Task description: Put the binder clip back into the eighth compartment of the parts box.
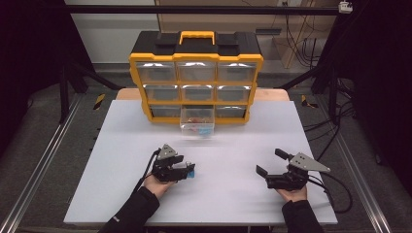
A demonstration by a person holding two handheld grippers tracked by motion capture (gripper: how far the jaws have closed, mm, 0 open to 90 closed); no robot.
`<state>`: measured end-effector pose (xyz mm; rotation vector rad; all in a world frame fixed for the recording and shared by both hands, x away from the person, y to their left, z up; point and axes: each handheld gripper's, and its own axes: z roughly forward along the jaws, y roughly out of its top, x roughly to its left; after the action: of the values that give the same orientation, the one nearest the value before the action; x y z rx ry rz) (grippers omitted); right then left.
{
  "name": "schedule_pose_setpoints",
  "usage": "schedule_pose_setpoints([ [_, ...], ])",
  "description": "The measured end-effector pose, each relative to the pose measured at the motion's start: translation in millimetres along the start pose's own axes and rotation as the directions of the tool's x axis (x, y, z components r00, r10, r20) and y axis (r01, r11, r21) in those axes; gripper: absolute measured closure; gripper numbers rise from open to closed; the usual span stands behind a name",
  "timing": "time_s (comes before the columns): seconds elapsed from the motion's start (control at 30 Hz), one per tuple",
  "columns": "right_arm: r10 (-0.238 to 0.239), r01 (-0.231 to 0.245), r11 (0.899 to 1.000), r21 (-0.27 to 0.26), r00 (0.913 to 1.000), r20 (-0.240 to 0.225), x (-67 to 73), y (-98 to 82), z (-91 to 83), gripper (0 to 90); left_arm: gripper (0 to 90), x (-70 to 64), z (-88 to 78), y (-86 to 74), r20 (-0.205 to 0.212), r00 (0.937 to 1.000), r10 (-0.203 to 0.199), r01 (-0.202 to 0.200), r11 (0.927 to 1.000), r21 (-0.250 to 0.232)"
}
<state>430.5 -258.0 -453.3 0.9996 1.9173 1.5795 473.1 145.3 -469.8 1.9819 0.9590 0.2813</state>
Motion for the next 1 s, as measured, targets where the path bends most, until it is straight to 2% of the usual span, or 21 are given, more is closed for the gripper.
schedule_pose_setpoints([
  [0.1, 0.002, -0.002, 1.000, -0.002, 1.0000, 0.000, 0.1, 0.1, -0.1, 0.5, 46.8, 0.7, 0.7, -0.2, 0.009, 0.9999, -0.010, 0.010, 0.9999, 0.004],
  [0.13, 0.024, -0.024, 1.000, -0.010, 0.9997, -0.010, 1.7, 0.6, -0.1, 0.5, 48.6, 1.0, 0.6, 0.0, 0.013, 0.9998, -0.016, 0.016, 0.9999, 0.005],
  [0.23, 0.025, -0.026, 1.000, -0.009, 0.9996, -0.010, 1.7, 0.6, -0.1, 0.5, 52.3, 1.0, 1.1, -0.2, 0.014, 0.9995, -0.027, 0.027, 0.9996, 0.002],
  [0.27, 0.026, -0.026, 1.000, -0.009, 0.9996, -0.010, 1.8, 0.6, -0.1, 0.5, 53.3, 1.2, 1.3, -0.3, 0.017, 0.9994, -0.029, 0.029, 0.9996, 0.003],
  [0.3, 0.001, -0.001, 1.000, -0.002, 1.0000, 0.000, 0.1, 0.1, -0.1, 0.5, 54.3, 1.3, 1.6, -0.5, 0.019, 0.9993, -0.032, 0.032, 0.9995, 0.004],
  [0.33, 0.002, -0.002, 1.000, -0.002, 1.0000, 0.000, 0.1, 0.1, -0.2, 0.5, 55.3, 1.5, 1.8, -0.6, 0.017, 0.9994, -0.029, 0.029, 0.9995, 0.007],
  [0.37, 0.026, -0.026, 1.000, -0.009, 0.9996, -0.010, 1.8, 0.6, -0.1, 0.5, 56.6, 1.6, 1.9, -0.7, 0.019, 0.9993, -0.031, 0.031, 0.9995, 0.009],
  [0.43, 0.026, -0.026, 1.000, -0.010, 0.9996, -0.011, 1.7, 0.6, -0.2, 0.5, 58.3, 1.5, 2.3, -0.9, 0.021, 0.9990, -0.038, 0.038, 0.9992, 0.009],
  [0.5, 0.003, -0.003, 1.000, -0.003, 1.0000, 0.000, 0.1, 0.2, -0.3, 0.5, 60.3, 2.1, 2.5, -1.1, 0.021, 0.9991, -0.036, 0.036, 0.9992, 0.016],
  [0.67, 0.001, -0.001, 1.000, -0.004, 1.0000, 0.000, -0.1, 0.3, -0.4, 0.5, 64.7, 2.2, 3.2, -1.5, 0.022, 0.9986, -0.048, 0.047, 0.9986, 0.023],
  [1.0, 0.004, -0.004, 1.000, -0.006, 1.0000, -0.003, 0.0, 0.4, -0.7, 0.5, 71.9, 1.8, 4.8, -1.7, 0.033, 0.9985, -0.044, 0.043, 0.9987, 0.025],
])
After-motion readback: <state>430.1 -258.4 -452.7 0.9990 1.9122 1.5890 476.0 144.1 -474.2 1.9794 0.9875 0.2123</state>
